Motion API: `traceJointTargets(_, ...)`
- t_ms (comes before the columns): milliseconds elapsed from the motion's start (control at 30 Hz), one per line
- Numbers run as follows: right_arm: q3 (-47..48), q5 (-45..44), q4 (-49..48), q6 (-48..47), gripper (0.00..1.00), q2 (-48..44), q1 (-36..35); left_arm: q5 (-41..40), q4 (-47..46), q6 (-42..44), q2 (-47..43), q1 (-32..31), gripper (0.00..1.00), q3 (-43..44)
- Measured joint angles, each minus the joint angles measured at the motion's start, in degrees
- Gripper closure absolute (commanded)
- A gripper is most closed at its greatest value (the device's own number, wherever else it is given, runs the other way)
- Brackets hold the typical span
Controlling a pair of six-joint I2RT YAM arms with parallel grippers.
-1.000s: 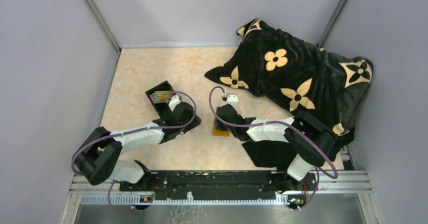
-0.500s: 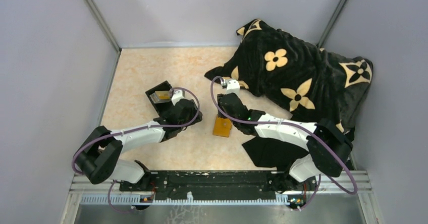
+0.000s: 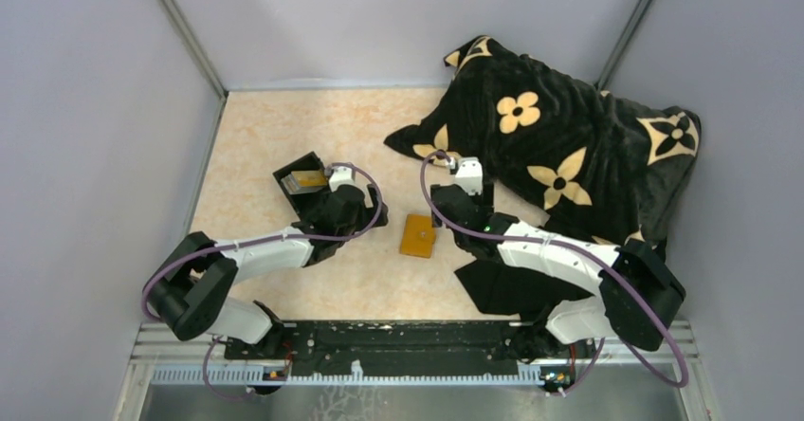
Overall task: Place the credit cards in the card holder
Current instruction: Reset both arms
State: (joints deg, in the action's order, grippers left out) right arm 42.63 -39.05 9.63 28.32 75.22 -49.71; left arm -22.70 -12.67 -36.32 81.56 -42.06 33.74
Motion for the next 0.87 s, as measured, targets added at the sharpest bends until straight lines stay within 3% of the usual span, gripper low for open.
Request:
traceJointTargets(367, -5.33, -4.98, 4.48, 4.72, 0.09, -3.82, 0.00, -2.16, -3.48, 2.93, 0.00, -0.02, 0.00, -2.62)
traceJointTargets(633, -6.01, -6.84, 4.66, 6.45, 0.08, -4.57, 0.00, -3.69, -5.05, 3.85, 0.00, -0.07, 0.00, -3.06)
traceJointTargets(767, -6.01, -7.19, 4.72, 6.69, 0.12, -4.26, 0.00, -4.28, -5.40, 4.13, 0.00, -0.31, 0.00, -3.06)
traceJointTargets(867, -6.86, -7.04, 3.21, 6.36, 0.09, -4.52, 0.00, -4.61, -5.40, 4.28, 0.00, -0.35, 0.00, -3.06)
